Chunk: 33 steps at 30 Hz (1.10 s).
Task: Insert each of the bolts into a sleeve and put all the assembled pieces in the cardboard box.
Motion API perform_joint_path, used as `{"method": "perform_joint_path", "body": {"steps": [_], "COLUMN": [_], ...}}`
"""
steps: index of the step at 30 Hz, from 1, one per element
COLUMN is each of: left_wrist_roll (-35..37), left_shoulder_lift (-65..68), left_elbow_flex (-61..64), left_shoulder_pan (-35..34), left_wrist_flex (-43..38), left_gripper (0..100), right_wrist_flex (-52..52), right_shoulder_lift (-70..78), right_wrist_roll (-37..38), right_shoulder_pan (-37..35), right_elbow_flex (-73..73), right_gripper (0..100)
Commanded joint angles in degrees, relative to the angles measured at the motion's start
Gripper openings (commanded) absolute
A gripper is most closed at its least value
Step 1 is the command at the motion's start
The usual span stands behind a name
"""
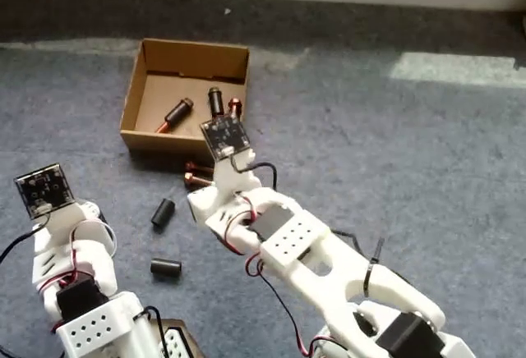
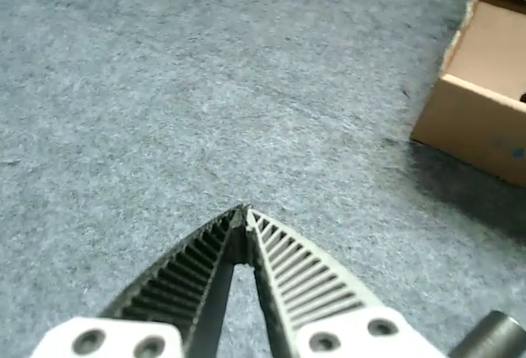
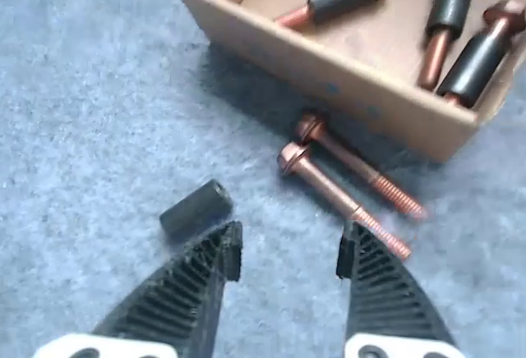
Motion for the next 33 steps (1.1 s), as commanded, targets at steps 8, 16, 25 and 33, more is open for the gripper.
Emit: {"method": "perform_joint_path", "body": {"steps": [8, 16, 25, 33], "left_wrist_roll": [5.5, 5.5, 5.5, 5.5], "left_shoulder_lift": [-0.3, -0.3, -0.3, -0.3], "left_elbow_flex": [-2.1, -2.2, -2.1, -2.0], "left_shoulder_pan": [-8.0, -11.0, -10.8, -10.7], "left_wrist_flex": [-5.0, -5.1, -5.1, -5.1], "left_gripper": [1, 1, 1, 1], "right_wrist_flex": [12.3, 13.8, 13.9, 13.9], "right_shoulder_lift": [16.4, 30.9, 40.0, 43.2], "right_wrist_roll": [-19.0, -22.2, -23.7, -23.3], "right_shoulder_pan": [-7.9, -10.8, -9.9, -9.3], "right_elbow_flex": [-24.8, -36.5, -40.7, -40.8], "right_gripper": [17.6, 17.6, 17.6, 17.6]}}
